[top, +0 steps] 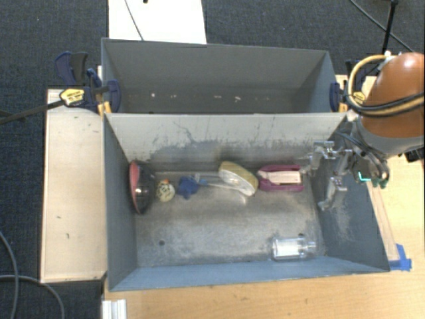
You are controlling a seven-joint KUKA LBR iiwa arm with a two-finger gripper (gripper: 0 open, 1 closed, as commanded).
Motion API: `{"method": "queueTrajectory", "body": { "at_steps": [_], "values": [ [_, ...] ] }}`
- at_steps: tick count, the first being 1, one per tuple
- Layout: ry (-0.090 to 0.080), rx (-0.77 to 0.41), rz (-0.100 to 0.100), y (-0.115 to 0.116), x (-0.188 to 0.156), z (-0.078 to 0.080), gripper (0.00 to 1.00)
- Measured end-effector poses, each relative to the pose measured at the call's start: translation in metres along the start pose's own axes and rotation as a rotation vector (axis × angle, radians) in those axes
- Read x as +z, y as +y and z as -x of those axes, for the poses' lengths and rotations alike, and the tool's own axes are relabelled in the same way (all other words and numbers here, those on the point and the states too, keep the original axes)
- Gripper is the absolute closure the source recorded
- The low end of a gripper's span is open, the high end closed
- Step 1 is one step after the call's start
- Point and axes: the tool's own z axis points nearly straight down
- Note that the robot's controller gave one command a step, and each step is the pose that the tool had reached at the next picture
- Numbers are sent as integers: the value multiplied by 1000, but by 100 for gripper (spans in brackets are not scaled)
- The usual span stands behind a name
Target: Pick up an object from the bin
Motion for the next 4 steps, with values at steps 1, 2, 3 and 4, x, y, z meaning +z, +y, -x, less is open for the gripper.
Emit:
{"method": "queueTrajectory", "body": {
  "at_steps": [1,2,3,4],
  "values": [
    [-1,-86,4,87,60,15,0],
    [-10,73,2,143,46,28,0],
    [-3,141,-2,98,75,26,0],
    [-6,208,1,98,118,23,0]
  ]
}}
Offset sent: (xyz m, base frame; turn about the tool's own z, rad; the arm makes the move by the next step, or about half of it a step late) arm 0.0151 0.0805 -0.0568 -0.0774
